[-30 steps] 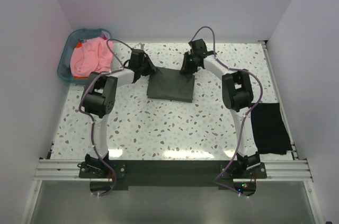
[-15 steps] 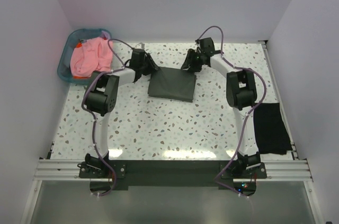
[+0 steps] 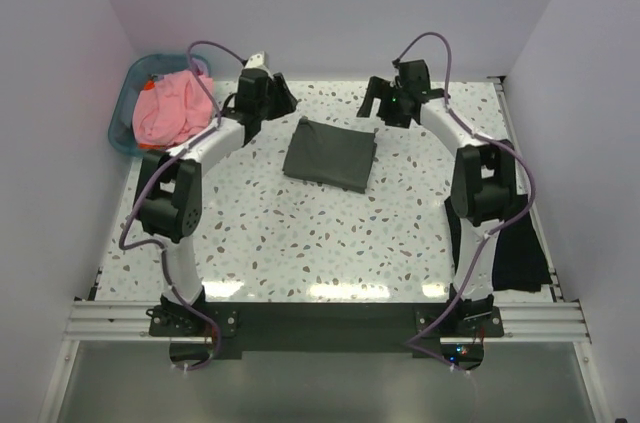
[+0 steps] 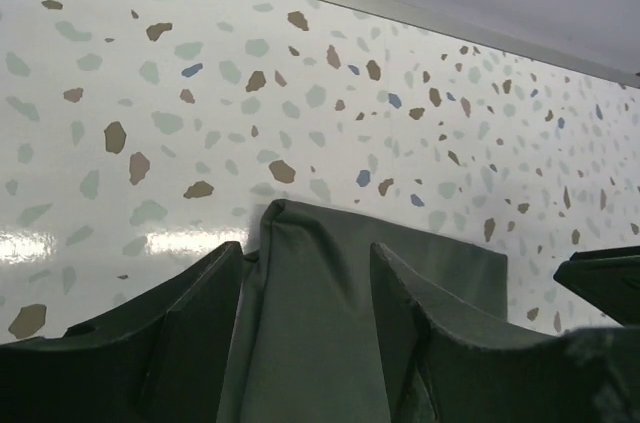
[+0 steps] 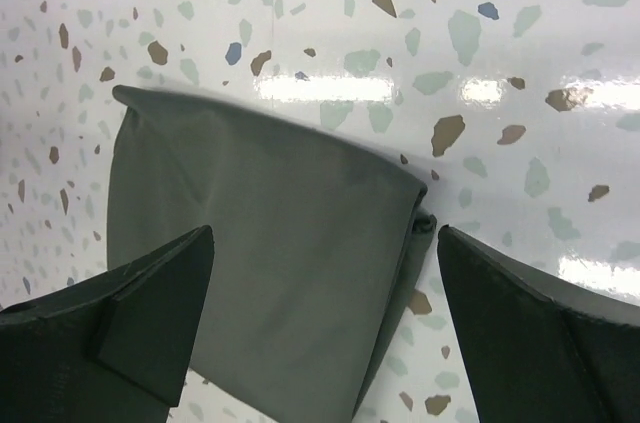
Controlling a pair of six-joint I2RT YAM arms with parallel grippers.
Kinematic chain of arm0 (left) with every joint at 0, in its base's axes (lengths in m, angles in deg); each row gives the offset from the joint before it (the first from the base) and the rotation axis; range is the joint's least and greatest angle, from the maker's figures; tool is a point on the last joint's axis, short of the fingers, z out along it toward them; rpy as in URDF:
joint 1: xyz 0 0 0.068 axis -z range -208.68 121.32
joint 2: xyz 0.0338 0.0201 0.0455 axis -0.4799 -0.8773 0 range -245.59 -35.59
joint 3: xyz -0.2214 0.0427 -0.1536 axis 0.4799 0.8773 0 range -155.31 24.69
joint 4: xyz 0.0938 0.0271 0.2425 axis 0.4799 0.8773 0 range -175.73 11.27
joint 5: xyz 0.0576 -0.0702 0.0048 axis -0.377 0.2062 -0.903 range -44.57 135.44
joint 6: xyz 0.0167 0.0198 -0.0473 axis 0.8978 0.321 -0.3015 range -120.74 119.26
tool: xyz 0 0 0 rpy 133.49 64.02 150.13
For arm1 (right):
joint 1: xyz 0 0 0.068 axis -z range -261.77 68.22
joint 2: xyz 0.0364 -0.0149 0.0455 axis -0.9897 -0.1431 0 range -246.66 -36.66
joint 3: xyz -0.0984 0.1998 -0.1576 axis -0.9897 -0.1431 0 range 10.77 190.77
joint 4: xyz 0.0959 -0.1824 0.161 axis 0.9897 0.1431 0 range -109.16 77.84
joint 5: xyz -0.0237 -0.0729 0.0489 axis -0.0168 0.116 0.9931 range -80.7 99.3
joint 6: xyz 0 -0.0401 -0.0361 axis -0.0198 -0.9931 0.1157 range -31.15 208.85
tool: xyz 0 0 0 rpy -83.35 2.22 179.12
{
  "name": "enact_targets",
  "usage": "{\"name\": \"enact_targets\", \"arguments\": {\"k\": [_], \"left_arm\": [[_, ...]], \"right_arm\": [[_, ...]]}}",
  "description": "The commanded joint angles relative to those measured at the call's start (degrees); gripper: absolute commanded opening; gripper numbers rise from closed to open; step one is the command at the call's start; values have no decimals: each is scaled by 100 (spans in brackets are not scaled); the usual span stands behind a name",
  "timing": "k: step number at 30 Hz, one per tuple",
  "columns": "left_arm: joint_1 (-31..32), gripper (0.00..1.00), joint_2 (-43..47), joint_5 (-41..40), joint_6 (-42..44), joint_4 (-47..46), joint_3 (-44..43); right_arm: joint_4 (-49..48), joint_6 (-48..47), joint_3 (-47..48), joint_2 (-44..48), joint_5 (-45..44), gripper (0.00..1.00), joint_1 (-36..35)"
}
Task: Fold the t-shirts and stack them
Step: Fold the tshirt, then neatly place the folded tshirt to the corner
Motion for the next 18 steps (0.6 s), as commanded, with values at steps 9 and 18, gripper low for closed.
{"name": "enact_targets", "arguments": {"k": [9,18], "left_arm": [[1359,34,967,-142,144,-105,1309],[1983,28,327,-308,-14,-44,1398]], "right_arm": [[-720,471,-1954,1233,-452,91,-17],[-1177,691,-2439,961,-267,89,-175]]}}
